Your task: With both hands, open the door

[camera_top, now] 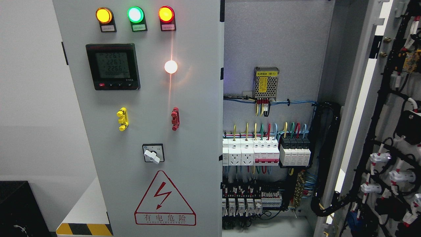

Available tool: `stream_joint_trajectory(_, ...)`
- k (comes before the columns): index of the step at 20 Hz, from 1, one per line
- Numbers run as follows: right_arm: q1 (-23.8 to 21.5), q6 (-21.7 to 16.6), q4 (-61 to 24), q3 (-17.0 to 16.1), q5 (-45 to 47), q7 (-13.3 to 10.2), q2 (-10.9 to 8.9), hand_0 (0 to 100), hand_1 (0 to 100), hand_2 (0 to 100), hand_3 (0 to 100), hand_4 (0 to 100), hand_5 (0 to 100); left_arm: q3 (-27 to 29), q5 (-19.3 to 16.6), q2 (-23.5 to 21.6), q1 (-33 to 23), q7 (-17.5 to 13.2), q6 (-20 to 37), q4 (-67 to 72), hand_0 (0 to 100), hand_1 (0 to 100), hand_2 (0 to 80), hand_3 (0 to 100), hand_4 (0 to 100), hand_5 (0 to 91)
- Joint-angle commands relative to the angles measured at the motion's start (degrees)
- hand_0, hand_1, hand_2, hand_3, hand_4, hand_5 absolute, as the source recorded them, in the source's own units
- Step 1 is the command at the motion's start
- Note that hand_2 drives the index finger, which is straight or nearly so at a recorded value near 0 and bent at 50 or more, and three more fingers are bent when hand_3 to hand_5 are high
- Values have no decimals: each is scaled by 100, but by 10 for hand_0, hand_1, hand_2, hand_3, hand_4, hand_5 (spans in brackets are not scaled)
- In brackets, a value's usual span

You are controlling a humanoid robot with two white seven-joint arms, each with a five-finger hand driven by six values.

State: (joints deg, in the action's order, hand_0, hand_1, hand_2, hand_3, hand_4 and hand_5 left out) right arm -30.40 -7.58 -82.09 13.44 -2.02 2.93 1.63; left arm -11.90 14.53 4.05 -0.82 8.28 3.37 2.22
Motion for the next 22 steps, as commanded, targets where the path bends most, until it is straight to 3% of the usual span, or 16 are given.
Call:
stream_joint_trajectory(1, -116, -480, -2311, 228, 0, 14, -181, 191, 0, 0, 0, 0, 0, 39, 6, 166, -68, -2, -3, 15, 0, 0, 0, 0, 0, 0)
stream_joint_trajectory(5, -90, -1191, -2487, 343, 0, -3, -400, 191, 0, 0, 0, 0, 0, 39, 6, 166, -59, -2, -3, 24, 0, 0, 0, 0, 0, 0)
stream_joint_trajectory(8, -11, -1606, -2671, 378, 0, -30, -401, 191, 0, 0, 0, 0, 0, 48, 15, 175, -59, -2, -3, 15, 0, 0, 0, 0, 0, 0)
stream_joint_trajectory(22, 1430, -1580, -2997, 370, 0, -47, -313, 191, 0, 0, 0, 0, 0, 57, 15, 166, -59, -2, -3, -20, 0, 0, 0, 0, 0, 0)
